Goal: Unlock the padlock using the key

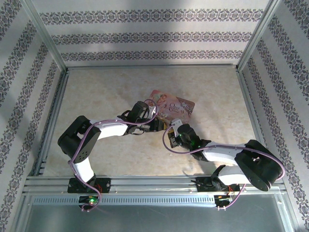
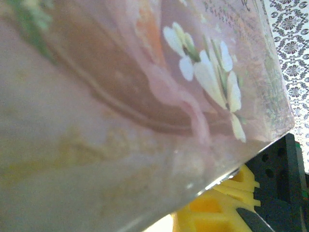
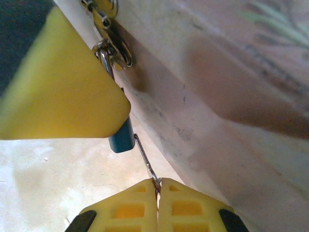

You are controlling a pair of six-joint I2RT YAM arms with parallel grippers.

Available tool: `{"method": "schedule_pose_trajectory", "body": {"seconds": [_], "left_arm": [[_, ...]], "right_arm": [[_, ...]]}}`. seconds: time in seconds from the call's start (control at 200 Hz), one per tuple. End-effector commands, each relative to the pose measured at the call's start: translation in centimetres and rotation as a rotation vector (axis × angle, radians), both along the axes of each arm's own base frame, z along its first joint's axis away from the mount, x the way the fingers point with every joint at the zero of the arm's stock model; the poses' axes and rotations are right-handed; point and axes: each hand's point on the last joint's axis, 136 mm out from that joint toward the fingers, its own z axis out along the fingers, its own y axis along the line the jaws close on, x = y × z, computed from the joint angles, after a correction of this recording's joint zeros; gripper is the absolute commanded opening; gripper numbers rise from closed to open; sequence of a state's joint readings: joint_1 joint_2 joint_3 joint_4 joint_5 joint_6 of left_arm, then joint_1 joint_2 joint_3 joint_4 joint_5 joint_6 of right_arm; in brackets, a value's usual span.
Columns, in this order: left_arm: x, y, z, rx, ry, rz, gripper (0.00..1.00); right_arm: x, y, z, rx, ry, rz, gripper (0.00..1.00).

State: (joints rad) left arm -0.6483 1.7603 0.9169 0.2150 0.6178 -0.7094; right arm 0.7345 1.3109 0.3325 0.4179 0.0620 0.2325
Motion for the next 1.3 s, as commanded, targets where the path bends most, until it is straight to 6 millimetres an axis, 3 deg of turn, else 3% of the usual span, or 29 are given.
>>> {"method": "schedule_pose_trajectory", "body": {"seconds": [0.0, 0.25, 0.645, 1.294], "left_arm": [[-0.4, -1.0, 2.4, -0.049, -0.035, -0.031, 0.19], [-0.3, -1.0, 2.5, -0.054, -0.035, -0.031, 0.19], [-0.3, -1.0, 2.5, -0.054, -0.039, -0.031, 0.19], [-0.3, -1.0, 2.5, -0.051, -0.041, -0.031, 0.19]], "right_arm": [[0.0, 0.2, 0.7, 0.046, -0.013, 0.004, 0.0], [-0.3, 0.4, 0.8, 0.059, -0.006, 0.02, 0.0], [-0.8, 0.7, -0.8, 0.032, 0.053, 0.044, 0.0], [-0.7, 0.3, 0.4, 0.053, 0.013, 0.028, 0.0]]}}
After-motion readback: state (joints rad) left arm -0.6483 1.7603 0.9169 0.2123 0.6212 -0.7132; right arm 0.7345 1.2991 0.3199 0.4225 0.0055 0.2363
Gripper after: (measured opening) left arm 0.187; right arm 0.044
